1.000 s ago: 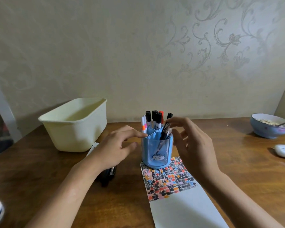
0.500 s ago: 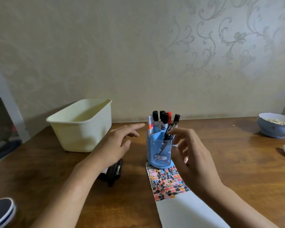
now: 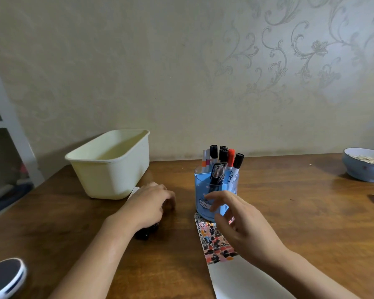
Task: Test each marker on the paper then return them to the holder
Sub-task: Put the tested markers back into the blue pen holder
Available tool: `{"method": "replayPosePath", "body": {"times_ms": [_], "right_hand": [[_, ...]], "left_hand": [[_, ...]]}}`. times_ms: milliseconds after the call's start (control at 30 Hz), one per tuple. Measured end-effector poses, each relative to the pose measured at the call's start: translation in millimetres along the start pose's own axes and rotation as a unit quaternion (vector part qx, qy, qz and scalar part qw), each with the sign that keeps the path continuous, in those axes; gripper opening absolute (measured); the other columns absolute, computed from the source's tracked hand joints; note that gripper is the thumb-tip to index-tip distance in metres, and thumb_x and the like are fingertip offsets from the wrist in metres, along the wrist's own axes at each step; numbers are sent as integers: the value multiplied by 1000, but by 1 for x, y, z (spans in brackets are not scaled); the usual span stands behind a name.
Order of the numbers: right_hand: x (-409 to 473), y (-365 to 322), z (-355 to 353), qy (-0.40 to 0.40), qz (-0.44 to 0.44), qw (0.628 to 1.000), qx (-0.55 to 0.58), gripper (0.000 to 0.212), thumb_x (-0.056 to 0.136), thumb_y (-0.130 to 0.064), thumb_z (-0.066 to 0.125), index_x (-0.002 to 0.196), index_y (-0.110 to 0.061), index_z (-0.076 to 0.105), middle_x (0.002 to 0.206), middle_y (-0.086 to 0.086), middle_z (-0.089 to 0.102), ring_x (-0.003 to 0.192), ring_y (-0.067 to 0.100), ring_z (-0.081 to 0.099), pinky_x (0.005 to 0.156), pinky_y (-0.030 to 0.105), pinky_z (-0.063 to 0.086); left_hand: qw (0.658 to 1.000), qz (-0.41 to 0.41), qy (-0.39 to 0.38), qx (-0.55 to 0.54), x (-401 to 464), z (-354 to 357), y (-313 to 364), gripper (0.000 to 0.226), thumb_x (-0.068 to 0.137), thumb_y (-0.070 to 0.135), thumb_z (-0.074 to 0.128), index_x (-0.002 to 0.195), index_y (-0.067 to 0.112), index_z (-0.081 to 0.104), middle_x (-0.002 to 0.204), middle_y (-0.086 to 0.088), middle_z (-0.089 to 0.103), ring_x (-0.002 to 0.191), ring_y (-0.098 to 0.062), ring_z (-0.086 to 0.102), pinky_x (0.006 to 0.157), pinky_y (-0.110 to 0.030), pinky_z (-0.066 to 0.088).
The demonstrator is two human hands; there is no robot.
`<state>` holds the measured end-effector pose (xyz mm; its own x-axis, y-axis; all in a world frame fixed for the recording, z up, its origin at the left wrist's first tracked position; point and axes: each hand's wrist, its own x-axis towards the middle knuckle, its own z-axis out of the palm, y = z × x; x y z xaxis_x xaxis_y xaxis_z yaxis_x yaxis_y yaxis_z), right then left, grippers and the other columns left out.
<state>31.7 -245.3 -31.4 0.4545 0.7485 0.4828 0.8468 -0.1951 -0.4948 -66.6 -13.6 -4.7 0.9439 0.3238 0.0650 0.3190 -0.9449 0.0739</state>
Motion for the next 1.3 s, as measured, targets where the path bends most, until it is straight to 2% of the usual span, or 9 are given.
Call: {"method": "replayPosePath", "body": {"times_ms": [333, 500, 700, 833, 967, 1100, 1167, 1233, 1300], "right_hand": [[1, 3, -2, 31, 43, 998, -21, 17, 96, -25, 58, 107, -37, 61, 106, -25, 62, 82, 4, 64, 69, 30, 57], [2, 4, -5, 24, 49, 999, -4, 16, 95, -28, 61, 108, -38, 59, 102, -24, 65, 81, 4, 64, 69, 29, 58], [3, -5, -9, 5, 27, 999, 40, 38, 95, -35, 64, 128, -40, 48, 106, -21, 67, 82, 3, 68, 72, 26, 59], [3, -5, -9, 31, 20, 997, 74, 30, 94, -32, 66, 123, -35, 58, 105, -20, 70, 81, 3, 68, 68, 20, 56], [4, -5, -12, 53, 12, 993, 109, 20, 94, -32, 64, 115, -35, 65, 100, -21, 71, 77, 3, 70, 64, 17, 55], [6, -8, -22, 94, 1, 985, 148, 24, 88, -51, 51, 107, -40, 63, 97, -17, 72, 75, 5, 71, 63, 25, 59], [8, -10, -30, 125, 0, 978, 169, 26, 89, -48, 51, 107, -35, 64, 93, -13, 73, 72, 8, 71, 61, 25, 58], [9, -11, -38, 164, -11, 971, 171, 30, 92, -43, 49, 110, -25, 65, 88, -13, 71, 71, 10, 70, 59, 25, 56], [10, -13, -45, 199, -20, 966, 164, 32, 95, -40, 48, 112, -19, 64, 89, -12, 69, 70, 12, 70, 58, 27, 56]], "left_hand": [[999, 33, 31, -9, 2, 5, -1, 29, 92, 22, 66, 118, 37, 65, 128, 15, 54, 124, -11, 44, 103, -34, 41], [984, 42, 87, -152, 1, -3, 6, 28, 92, 18, 65, 87, 44, 58, 101, 15, 56, 104, -7, 55, 89, -29, 45], [941, 81, 111, -308, -7, -19, 29, 30, 90, 9, 68, 91, 38, 70, 98, 28, 68, 102, 12, 57, 84, -18, 40], [935, 103, 84, -330, -9, -22, 38, 33, 90, 6, 68, 96, 39, 72, 98, 28, 69, 100, 8, 62, 97, -34, 49], [927, 130, 70, -344, -9, -21, 43, 29, 88, 11, 71, 102, 37, 74, 101, 22, 72, 104, 1, 64, 99, -46, 49], [905, 165, 126, -370, -9, -23, 44, 15, 93, 20, 66, 105, 28, 72, 102, 15, 71, 103, -7, 64, 89, -31, 53], [898, 151, 189, -368, -8, -23, 41, 15, 96, 21, 62, 107, 27, 71, 103, 14, 69, 104, -9, 62, 86, -23, 52], [907, 132, 240, -321, -6, -21, 36, 20, 96, 18, 61, 112, 26, 71, 108, 15, 64, 105, -5, 59, 86, -15, 49], [924, 127, 234, -273, -4, -17, 32, 27, 96, 18, 61, 119, 29, 69, 119, 19, 59, 111, 1, 55, 90, -10, 44]]}}
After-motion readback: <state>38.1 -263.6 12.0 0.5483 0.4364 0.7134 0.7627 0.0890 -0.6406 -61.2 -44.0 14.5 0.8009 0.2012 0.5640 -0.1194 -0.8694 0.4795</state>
